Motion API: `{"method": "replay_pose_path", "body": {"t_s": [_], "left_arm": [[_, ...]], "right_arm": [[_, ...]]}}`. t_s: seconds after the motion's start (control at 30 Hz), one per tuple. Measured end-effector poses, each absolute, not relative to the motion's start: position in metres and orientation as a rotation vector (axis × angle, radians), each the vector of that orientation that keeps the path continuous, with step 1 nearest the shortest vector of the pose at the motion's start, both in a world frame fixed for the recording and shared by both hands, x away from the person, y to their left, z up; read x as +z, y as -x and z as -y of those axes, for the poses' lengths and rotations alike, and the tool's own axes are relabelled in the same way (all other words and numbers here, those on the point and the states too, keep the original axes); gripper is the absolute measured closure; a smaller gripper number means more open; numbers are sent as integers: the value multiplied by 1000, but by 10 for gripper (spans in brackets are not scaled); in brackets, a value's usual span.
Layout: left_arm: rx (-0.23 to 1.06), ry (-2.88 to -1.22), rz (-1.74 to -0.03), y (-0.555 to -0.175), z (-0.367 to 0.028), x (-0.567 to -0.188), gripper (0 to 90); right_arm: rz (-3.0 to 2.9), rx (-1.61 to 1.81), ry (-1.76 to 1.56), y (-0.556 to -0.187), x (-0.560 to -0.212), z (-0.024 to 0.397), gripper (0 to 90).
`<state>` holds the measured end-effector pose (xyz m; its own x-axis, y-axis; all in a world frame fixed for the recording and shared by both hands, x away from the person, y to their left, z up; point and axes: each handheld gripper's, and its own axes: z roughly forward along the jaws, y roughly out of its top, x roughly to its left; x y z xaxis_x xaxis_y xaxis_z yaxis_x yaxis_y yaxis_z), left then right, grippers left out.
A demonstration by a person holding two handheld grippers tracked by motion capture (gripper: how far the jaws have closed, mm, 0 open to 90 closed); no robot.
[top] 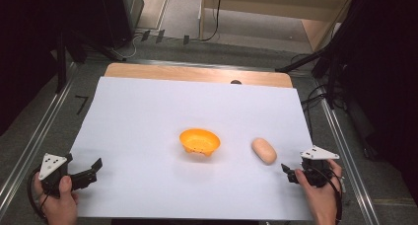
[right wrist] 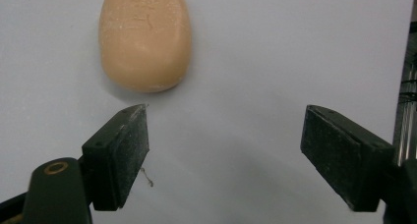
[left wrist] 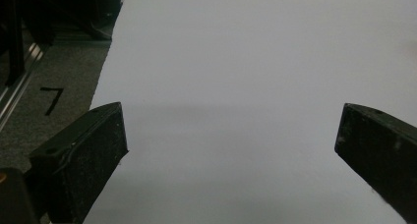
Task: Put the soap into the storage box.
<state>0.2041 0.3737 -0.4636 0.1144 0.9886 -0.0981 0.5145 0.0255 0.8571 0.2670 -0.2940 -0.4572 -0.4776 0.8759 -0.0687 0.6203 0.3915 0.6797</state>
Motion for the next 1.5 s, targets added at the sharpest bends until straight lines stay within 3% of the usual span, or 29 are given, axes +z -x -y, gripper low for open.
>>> {"method": "replay_pose_path", "body": {"t_s": [0.1,1.03,1.5], "left_arm": [[759,-1607,-1504,-205,-373,-464,0],[757,-1634,-1501,-206,-372,-464,0],[760,-1633,-1500,-206,-372,-464,0]], "right_arm": [[-2295,795,-1282,-274,-454,288,141],[-2472,725,-1345,-324,-447,235,147],[-2467,659,-1434,-337,-460,219,261]]}}
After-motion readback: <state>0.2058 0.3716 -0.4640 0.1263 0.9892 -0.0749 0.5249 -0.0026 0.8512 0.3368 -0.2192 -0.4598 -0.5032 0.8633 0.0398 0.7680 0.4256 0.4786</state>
